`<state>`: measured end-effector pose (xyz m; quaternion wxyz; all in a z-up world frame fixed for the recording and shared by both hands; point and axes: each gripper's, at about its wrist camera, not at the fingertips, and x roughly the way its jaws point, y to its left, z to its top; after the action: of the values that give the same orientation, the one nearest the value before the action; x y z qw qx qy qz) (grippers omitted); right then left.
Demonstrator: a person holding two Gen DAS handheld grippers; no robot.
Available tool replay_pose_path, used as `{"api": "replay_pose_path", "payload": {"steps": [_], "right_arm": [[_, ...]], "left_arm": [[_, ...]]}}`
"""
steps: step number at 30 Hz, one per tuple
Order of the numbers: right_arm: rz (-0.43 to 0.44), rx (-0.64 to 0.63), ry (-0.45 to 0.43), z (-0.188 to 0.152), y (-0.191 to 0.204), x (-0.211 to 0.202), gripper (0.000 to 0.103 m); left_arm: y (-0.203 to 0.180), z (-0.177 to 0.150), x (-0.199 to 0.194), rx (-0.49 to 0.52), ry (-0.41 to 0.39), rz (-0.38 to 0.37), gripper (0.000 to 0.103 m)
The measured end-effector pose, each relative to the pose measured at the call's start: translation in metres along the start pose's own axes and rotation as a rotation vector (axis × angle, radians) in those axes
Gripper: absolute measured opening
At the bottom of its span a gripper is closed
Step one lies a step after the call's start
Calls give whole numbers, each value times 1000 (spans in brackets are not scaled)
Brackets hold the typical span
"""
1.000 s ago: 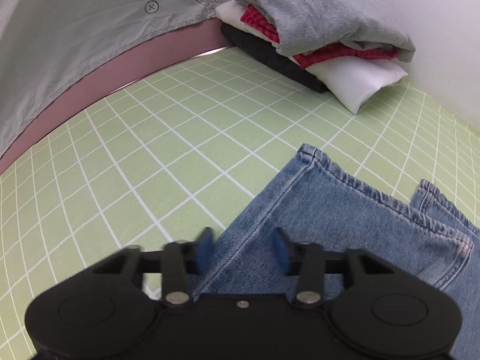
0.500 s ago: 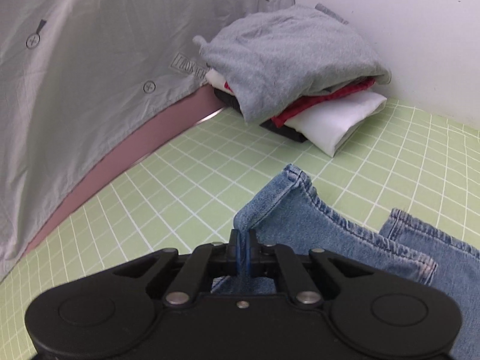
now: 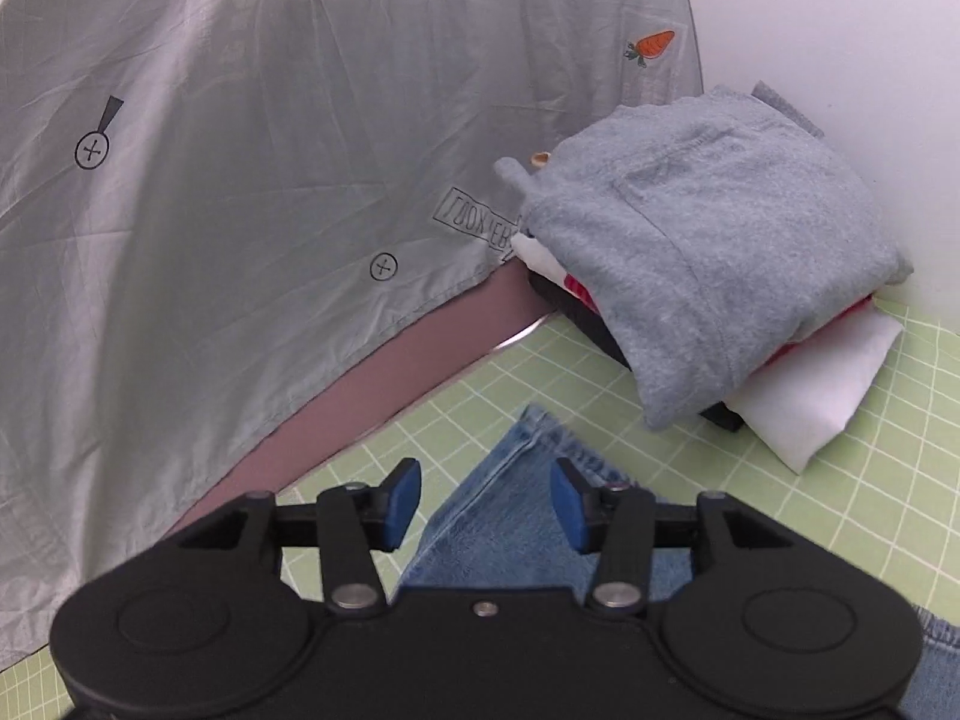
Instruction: Fold clothes
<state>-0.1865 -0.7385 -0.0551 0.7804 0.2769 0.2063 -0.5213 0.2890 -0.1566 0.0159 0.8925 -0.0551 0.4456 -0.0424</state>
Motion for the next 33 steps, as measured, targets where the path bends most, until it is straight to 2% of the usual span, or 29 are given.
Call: {"api": "replay_pose_path", "payload": {"steps": [5, 8, 11, 18, 20, 21, 22, 23, 24, 26, 29, 33], "right_arm": [[-85, 36, 96, -38, -43, 9, 58], [-128, 56, 135, -54, -65, 16, 59], [-144, 44, 149, -60, -73, 27, 64], [-191, -48, 144, -59, -80, 56, 64], [-193, -83, 133, -56, -82, 63, 57], [-173, -91, 128, -53, -83, 65, 48], [-147, -98, 126, -50, -85, 66, 20], [-116, -112, 133, -47, -86, 67, 13], [-89, -149, 137, -43, -85, 66, 13], [-97, -237, 86, -35, -86, 56, 12], [-200, -148, 0, -18, -114, 38, 12], [-231, -159, 21, -28, -113, 30, 19]], "left_arm": [[-9, -41, 21, 57, 148, 46, 82], [-10, -62, 29, 80, 207, 77, 82], [-15, -75, 33, 115, 229, 100, 83], [-25, -85, 38, 172, 241, 139, 84], [-27, -86, 39, 186, 243, 149, 84], [-29, -86, 39, 192, 244, 154, 84], [-30, -87, 40, 199, 245, 160, 84], [-31, -87, 41, 206, 246, 165, 84], [-33, -88, 41, 213, 247, 170, 85], [-34, -86, 42, 214, 250, 164, 87], [-36, -86, 44, 220, 251, 140, 89], [-41, -85, 46, 232, 245, 140, 92]]}}
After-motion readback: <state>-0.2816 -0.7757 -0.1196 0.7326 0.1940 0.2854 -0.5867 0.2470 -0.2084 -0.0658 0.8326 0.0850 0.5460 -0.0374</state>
